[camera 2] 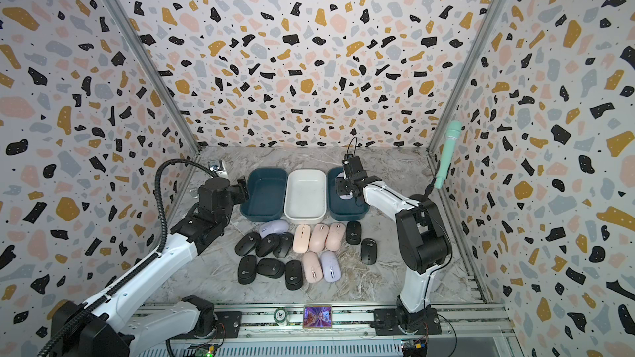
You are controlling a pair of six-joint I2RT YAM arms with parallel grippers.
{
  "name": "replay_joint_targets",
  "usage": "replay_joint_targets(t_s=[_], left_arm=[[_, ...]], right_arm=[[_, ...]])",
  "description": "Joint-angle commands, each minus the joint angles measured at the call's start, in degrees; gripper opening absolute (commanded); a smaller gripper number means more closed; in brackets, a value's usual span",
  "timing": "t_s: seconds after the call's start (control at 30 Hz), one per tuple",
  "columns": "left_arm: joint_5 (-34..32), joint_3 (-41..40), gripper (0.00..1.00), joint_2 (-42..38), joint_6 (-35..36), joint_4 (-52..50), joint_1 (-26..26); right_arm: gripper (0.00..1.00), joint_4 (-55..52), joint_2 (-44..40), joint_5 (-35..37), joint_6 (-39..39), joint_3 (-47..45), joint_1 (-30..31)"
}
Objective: Place the mice by color into the storage box
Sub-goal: Place the mouse in the storage box.
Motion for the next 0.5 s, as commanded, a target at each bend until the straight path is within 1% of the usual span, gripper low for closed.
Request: replay_joint_targets(t_s=[0.0,0.3,0.47], left_arm=[[0.25,0.64,0.77,-1.06,-0.09,-0.34,-0.35],[-0.18,0.04,0.77,-1.59,0.28,-1.49,-0.34],[-0.43,-0.66,0.77,-2.53,0.34,-0.90,-0.30]], right_arm=[[0.54,1.12,1.20,-0.82,-0.34,2.32,-0.21],[0.54,1.47,8.90,-3.11,1.23,6.98,-0.10],[0.58,1.82,11.10,-3.06,1.39,8.39,-0.08]])
